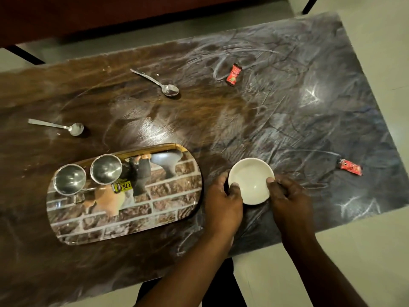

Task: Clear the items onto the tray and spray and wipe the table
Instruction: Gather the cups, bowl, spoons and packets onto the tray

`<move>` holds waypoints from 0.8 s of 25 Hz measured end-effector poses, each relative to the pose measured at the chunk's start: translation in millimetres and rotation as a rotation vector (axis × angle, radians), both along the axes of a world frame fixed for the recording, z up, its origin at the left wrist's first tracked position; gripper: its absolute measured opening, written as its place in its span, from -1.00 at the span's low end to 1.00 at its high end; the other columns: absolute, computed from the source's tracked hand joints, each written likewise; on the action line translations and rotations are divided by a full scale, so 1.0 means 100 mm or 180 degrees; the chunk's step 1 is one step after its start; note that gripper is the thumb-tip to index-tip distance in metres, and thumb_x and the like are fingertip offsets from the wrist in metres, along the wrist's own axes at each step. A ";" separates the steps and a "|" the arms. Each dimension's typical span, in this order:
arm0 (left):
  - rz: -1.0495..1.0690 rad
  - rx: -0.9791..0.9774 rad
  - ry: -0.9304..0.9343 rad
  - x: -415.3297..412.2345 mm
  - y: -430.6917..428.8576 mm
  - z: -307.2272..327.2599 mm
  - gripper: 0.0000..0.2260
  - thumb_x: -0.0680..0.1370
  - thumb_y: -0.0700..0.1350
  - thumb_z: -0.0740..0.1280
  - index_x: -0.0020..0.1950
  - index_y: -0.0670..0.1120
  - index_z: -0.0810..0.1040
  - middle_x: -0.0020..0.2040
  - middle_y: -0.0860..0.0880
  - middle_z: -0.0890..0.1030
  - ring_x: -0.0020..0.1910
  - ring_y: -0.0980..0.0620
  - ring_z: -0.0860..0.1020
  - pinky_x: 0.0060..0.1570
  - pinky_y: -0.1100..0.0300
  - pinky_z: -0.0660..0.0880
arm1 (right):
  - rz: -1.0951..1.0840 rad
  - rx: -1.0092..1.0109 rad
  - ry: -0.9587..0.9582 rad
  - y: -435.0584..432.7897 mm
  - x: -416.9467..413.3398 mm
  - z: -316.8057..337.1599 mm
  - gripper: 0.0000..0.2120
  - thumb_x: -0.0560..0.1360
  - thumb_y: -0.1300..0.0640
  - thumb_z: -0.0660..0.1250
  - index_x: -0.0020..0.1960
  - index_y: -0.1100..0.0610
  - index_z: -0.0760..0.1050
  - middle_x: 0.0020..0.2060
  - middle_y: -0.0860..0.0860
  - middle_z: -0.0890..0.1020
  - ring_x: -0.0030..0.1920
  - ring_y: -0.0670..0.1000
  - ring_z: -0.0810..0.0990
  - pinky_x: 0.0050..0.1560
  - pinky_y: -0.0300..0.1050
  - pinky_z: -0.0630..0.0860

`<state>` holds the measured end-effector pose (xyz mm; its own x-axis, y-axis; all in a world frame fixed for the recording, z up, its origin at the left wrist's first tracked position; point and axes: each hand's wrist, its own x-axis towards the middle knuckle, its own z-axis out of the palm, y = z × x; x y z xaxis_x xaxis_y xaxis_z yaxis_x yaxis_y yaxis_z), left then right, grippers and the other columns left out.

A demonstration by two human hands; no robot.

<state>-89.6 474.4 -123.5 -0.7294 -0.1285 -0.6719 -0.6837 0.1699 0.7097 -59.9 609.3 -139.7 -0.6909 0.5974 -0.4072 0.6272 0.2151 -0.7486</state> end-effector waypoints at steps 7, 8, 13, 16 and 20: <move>0.0304 -0.0133 0.0775 0.19 -1.15 0.33 -0.78 0.70 -0.03 0.37 0.21 0.30 0.67 0.07 0.40 0.72 0.15 0.36 0.65 0.11 0.39 0.59 | 0.0525 -0.0365 0.0281 -0.88 -0.01 0.38 -0.91 0.63 0.04 0.44 0.06 -0.13 0.71 -0.06 -0.19 0.75 -0.05 -0.27 0.70 -0.15 -0.41 0.60; 0.0383 -0.0191 0.0785 0.26 -1.38 0.37 -0.78 0.70 -0.03 0.38 0.17 0.32 0.67 0.08 0.39 0.73 0.14 0.35 0.66 0.12 0.35 0.61 | 0.0666 -0.0421 0.0302 -1.08 0.01 0.41 -0.90 0.62 0.05 0.45 0.04 -0.14 0.70 -0.09 -0.24 0.74 -0.05 -0.30 0.69 -0.14 -0.44 0.58; 0.0953 -0.0404 0.0496 0.64 -2.33 0.43 -0.76 0.66 -0.06 0.41 0.08 0.34 0.70 0.11 0.29 0.76 0.18 0.20 0.69 0.24 -0.01 0.64 | 0.1180 -0.0819 0.0260 -2.01 0.14 0.38 -0.70 0.58 0.17 0.51 -0.09 -0.27 0.66 -0.12 -0.34 0.75 -0.08 -0.26 0.73 -0.10 -0.36 0.64; 0.1109 -0.0653 0.0421 0.74 -2.69 0.35 -0.76 0.66 -0.15 0.42 0.08 0.24 0.70 0.05 0.23 0.77 0.14 0.18 0.68 0.22 -0.04 0.64 | 0.1312 -0.1006 0.0098 -2.38 0.19 0.28 -0.82 0.59 0.13 0.49 0.06 -0.16 0.74 -0.03 -0.24 0.78 0.01 -0.19 0.75 0.05 -0.08 0.73; 0.1150 -0.0876 0.0357 0.76 -2.95 0.14 -0.83 0.66 -0.18 0.43 0.22 -0.06 0.75 0.04 0.08 0.76 0.09 0.17 0.68 0.23 -0.06 0.65 | 0.1507 -0.0888 -0.0021 -2.65 0.16 0.19 -0.82 0.61 0.12 0.47 0.18 -0.03 0.76 -0.07 -0.33 0.75 0.01 -0.23 0.74 0.08 -0.02 0.73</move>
